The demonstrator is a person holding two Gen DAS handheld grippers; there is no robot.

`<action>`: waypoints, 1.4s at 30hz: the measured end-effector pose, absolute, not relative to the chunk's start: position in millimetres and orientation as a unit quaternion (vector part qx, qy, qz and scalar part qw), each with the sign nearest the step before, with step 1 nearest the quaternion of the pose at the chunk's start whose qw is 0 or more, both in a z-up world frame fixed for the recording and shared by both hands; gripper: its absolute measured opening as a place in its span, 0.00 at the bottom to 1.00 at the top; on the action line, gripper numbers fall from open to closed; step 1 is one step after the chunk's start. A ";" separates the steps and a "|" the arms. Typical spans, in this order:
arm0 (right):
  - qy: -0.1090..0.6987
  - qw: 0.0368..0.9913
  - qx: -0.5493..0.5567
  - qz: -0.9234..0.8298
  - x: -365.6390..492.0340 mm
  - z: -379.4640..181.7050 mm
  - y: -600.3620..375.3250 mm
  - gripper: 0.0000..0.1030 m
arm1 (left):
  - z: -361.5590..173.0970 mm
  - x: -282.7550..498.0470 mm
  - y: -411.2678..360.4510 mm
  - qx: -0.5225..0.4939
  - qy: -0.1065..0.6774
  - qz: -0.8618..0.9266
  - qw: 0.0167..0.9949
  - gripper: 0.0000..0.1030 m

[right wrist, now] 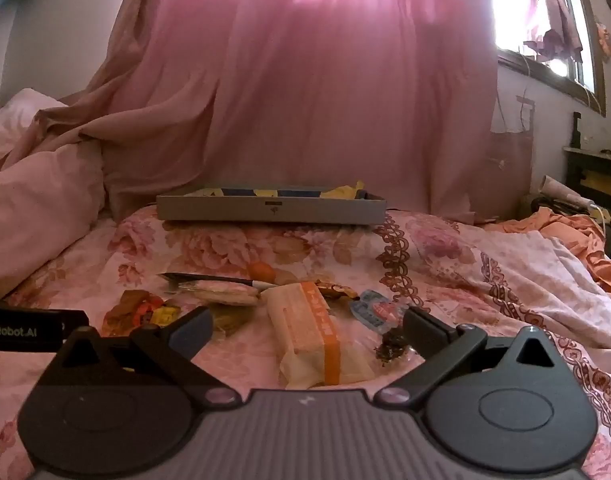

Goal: Organize snacks

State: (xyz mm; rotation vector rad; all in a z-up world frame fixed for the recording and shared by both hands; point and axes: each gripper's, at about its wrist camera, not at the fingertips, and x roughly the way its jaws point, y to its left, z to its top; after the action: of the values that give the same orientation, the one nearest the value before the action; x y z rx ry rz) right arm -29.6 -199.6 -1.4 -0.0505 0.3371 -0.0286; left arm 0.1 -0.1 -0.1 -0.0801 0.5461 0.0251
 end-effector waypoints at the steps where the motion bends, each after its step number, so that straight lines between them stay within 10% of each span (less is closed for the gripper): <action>1: 0.168 0.985 -0.026 -0.014 -29.3 -1.3 -199.5 1.00 | -0.1 0.0 -0.1 -0.040 0.269 0.012 0.962 0.99; 42: 0.172 0.985 -0.028 -0.014 -29.1 -3.2 -198.9 1.00 | 0.1 -0.1 -0.7 -0.040 0.271 0.011 0.962 0.99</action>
State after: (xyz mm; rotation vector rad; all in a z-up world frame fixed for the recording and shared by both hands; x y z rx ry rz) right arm -29.1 -198.9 -3.2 -0.0563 0.3451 -0.0288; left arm -0.1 -0.7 0.1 -0.0820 0.5495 0.0223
